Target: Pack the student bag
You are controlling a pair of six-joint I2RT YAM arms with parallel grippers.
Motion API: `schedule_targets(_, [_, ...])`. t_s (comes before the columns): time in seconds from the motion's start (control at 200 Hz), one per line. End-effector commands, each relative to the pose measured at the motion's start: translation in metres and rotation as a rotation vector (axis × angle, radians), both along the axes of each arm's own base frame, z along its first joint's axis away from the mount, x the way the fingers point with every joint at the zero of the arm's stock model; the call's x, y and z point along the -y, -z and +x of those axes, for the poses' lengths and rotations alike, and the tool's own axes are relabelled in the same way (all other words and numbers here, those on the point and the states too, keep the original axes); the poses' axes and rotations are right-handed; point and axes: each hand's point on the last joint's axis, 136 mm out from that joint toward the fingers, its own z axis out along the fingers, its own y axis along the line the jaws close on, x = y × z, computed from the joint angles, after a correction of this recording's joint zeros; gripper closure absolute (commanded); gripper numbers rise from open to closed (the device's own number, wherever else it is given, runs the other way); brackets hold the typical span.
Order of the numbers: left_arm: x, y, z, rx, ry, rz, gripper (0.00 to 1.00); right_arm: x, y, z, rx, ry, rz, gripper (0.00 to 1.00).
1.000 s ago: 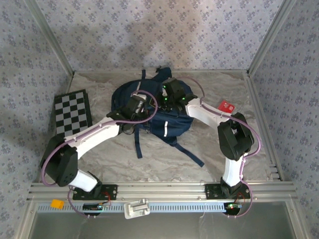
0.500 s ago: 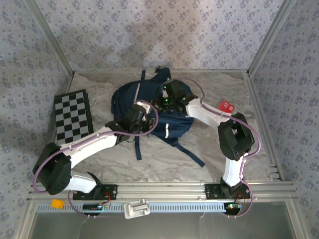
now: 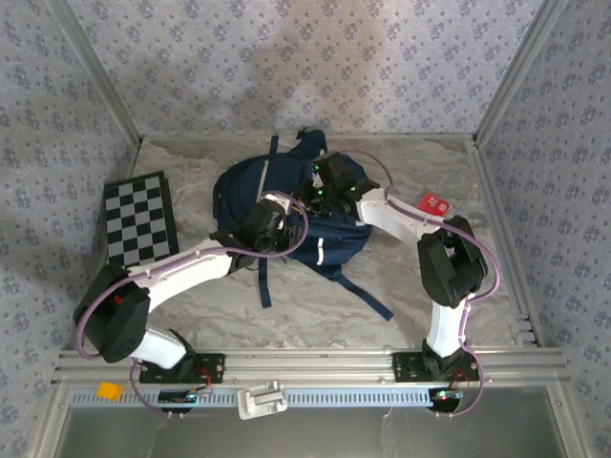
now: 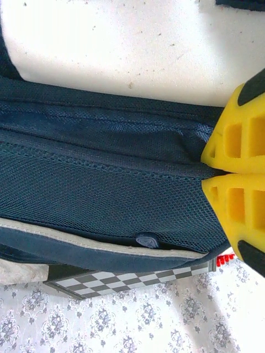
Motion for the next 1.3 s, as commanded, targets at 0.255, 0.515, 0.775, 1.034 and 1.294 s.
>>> schedule_targets(0.255, [0.001,-0.001,-0.029,0.013,0.057,-0.029,0.59,-0.020,-0.057,-0.003,0.074,-0.063,0.115,1.00])
schedule_targets(0.515, [0.004,0.007,-0.021,0.038,0.046,-0.023,0.57,-0.027,-0.057,-0.004,0.072,-0.073,0.122,1.00])
schedule_targets(0.775, [0.011,0.008,-0.001,0.079,0.005,-0.002,0.57,-0.031,-0.055,-0.009,0.062,-0.079,0.130,1.00])
schedule_targets(1.034, [0.009,-0.006,0.015,0.144,-0.060,-0.007,0.72,-0.035,-0.050,-0.013,0.049,-0.088,0.132,1.00])
schedule_targets(1.294, [0.011,-0.020,0.008,0.148,-0.017,-0.020,0.83,-0.032,-0.040,-0.016,0.037,-0.094,0.112,1.00])
